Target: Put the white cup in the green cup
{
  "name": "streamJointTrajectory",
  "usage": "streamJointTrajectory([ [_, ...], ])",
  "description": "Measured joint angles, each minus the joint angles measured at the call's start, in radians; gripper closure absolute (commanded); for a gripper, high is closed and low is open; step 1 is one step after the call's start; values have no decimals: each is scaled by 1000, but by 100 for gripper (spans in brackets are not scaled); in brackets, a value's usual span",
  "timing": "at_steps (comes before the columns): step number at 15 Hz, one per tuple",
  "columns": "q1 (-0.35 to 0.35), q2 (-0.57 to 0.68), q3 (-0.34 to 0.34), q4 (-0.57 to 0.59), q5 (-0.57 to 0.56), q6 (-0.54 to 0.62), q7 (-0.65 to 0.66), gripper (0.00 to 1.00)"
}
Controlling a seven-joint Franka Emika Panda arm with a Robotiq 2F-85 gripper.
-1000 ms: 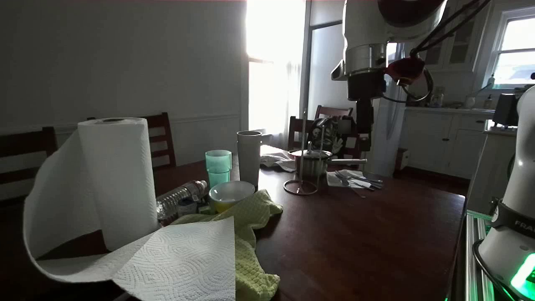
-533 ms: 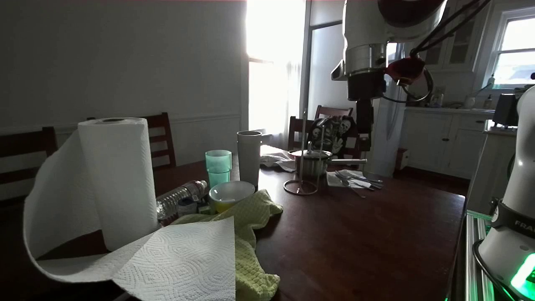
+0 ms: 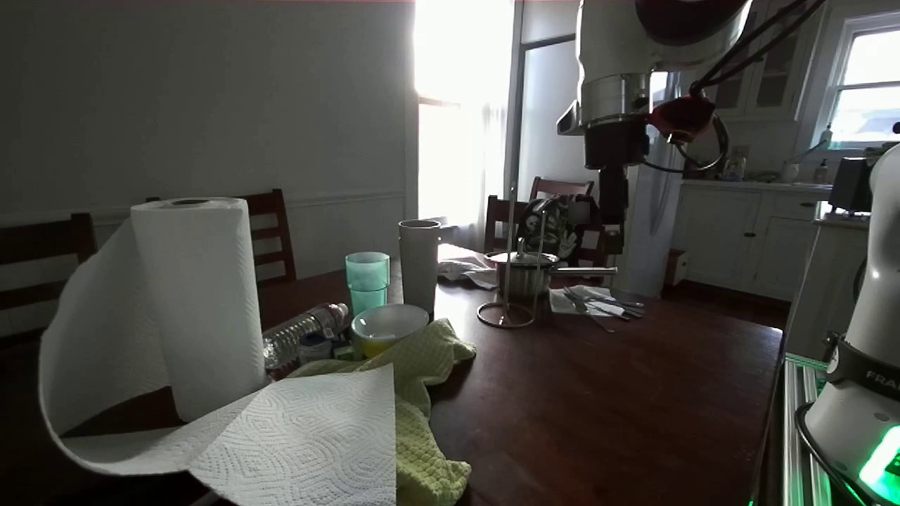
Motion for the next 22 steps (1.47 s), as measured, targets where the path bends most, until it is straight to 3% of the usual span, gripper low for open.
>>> streamJointTrajectory([
  [3, 1, 25, 31, 49, -2, -1, 0, 0],
  [8, 3, 164, 78, 262, -54, 2, -6, 0],
  [15, -54, 445, 37, 566, -204, 10, -212, 0],
  [22, -91, 686, 24, 782, -211, 28, -360, 0],
])
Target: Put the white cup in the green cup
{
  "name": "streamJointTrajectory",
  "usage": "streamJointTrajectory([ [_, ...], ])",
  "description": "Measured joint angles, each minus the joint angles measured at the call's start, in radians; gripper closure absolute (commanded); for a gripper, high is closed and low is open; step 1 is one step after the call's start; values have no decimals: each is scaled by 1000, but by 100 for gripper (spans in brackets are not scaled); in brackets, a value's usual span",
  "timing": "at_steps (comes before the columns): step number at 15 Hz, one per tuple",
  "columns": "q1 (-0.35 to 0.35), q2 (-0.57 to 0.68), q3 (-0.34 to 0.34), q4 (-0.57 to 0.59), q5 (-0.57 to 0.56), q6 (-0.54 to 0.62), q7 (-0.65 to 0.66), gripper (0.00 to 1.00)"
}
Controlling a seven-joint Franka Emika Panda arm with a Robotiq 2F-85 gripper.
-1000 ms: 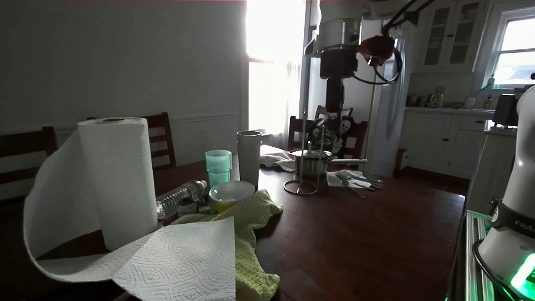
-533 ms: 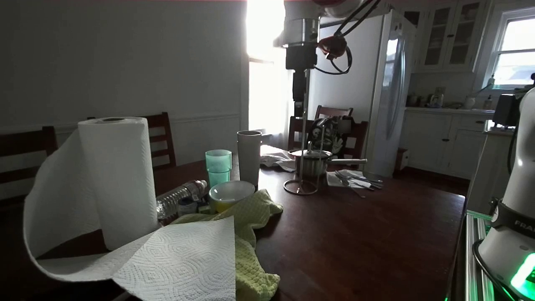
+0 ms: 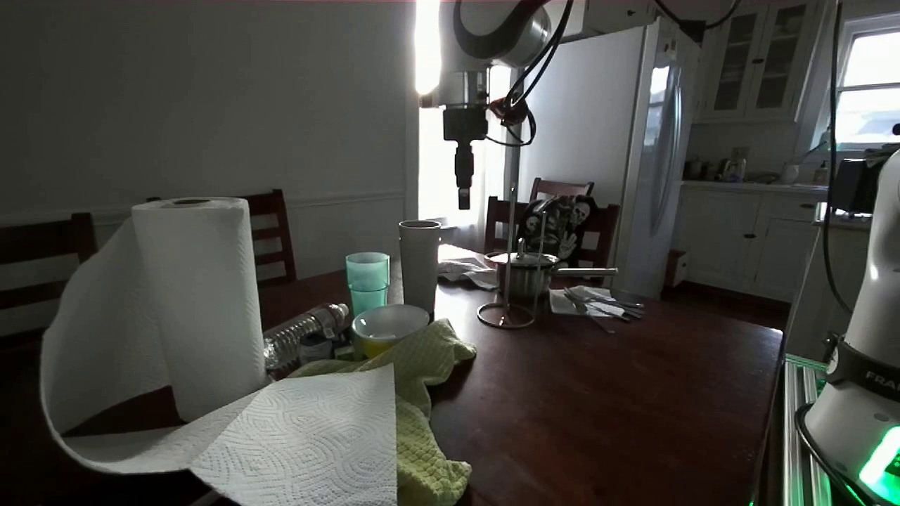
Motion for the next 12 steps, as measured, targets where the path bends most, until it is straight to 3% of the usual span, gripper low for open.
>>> streamJointTrajectory([
  [12, 0, 29, 4, 24, -1, -7, -3, 0],
])
